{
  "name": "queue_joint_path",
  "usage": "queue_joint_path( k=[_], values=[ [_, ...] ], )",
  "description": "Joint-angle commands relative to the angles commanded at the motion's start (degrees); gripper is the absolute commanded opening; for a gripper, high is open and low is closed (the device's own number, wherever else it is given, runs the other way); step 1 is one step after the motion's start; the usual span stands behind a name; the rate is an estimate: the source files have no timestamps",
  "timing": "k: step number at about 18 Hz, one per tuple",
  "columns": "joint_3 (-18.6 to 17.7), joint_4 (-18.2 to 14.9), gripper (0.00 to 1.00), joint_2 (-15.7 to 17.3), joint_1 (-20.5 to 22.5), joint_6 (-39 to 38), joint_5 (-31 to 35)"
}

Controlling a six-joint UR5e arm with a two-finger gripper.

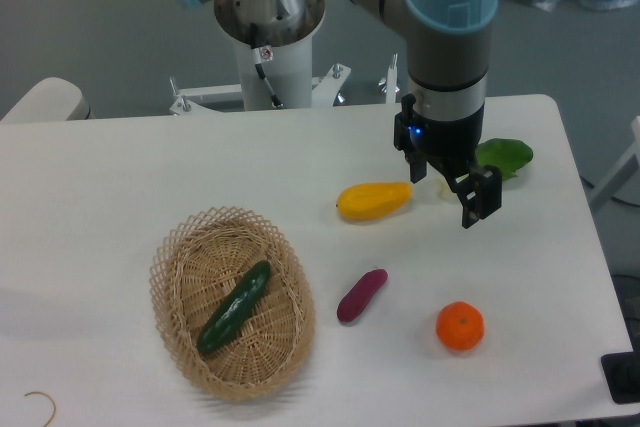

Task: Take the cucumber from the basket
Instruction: 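Move the open gripper over the wicker basket toward the green cucumber, then lower the gripper into the basket and close it on the cucumber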

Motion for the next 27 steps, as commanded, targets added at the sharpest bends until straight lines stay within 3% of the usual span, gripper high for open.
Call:
queue_joint_path(
  k=[3,9,13,18,25,27],
  values=[
    [-1.24,0.78,1.0,0.18,-1.31,-1.83,-0.01],
    [-2.29,2.9,1.0,-1.05,-7.29,-14.49,0.7],
    [-6.07,2.99,1.0,-1.14,-10.89,-23.79,0.26],
    [-7.22,2.99,1.0,-3.68,-14.49,-34.08,0.52],
    [-8.62,4.04,1.0,-7.9,-18.54,-38.57,0.87],
    [-9.58,6.14,1.0,-9.4,-18.98,-39.64,0.61]
  ],
)
